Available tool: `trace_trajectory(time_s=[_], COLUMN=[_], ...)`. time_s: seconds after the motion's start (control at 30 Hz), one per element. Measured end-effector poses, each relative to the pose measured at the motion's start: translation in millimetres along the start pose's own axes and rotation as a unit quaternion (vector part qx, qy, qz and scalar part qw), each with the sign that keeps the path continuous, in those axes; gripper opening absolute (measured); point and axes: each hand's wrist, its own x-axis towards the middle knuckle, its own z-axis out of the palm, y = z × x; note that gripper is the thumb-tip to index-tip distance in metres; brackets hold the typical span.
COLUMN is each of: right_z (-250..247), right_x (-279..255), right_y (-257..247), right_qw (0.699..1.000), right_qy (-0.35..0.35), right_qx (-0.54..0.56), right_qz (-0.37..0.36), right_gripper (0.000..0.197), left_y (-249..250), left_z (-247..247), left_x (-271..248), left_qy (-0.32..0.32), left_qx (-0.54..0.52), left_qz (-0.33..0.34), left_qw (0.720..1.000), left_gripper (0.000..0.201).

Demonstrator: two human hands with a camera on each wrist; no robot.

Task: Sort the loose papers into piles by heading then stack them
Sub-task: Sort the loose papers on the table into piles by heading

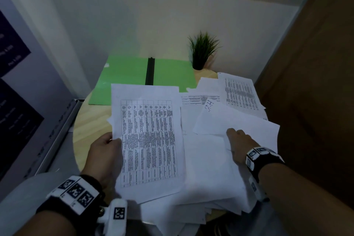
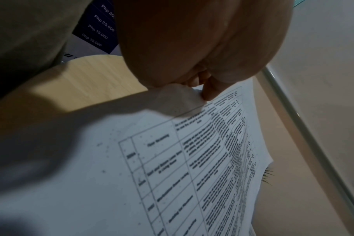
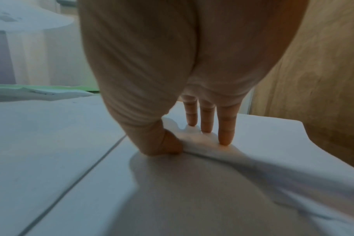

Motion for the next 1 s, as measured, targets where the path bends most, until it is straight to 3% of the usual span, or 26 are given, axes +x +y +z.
trace_trajectory(time_s=[0.17,0.33,0.43,0.57,0.7,0.8,0.93,1.0], right_z=[4.2,6.3,-10.4,-78.7,-156.6,-203.0,-252.8,-270.0], right_x=[-2.6,-3.0,-8.8,-27.0,-65.6,-114.8,-169.5,-175.9], right_y=[-6.9,0.3,-0.6,-4.6,-31.5,-71.1,-127.6,-148.6], right_qw=[1.000,0.998,0.996,0.975,0.938,0.899,0.787,0.761], right_qy=[0.029,0.058,0.084,0.205,0.319,0.361,0.276,0.210], right_qx=[0.010,-0.022,0.013,0.066,0.134,0.229,0.512,0.576], right_qz=[0.001,-0.033,0.011,0.059,0.001,-0.093,-0.205,-0.213], right_gripper=[0.048,0.009,0.006,0.015,0.014,0.017,0.036,0.031], left_y=[-2.2,0.5,0.3,0.4,4.4,8.2,15.7,19.4], left_z=[-4.5,-3.5,-3.0,-2.3,-0.1,1.4,-2.2,-4.7], left_x=[3.2,3.1,3.7,6.4,4.4,4.1,-0.6,-4.2], left_qy=[0.004,0.005,0.004,-0.007,-0.011,-0.018,-0.028,-0.044], left_qx=[-0.010,-0.001,-0.010,-0.026,-0.037,-0.046,-0.076,-0.096], left_qz=[-0.014,-0.012,-0.021,-0.020,-0.008,0.019,0.042,0.060], left_qw=[1.000,1.000,1.000,0.999,0.999,0.999,0.996,0.993], left_gripper=[0.029,0.030,0.030,0.030,0.035,0.034,0.031,0.029])
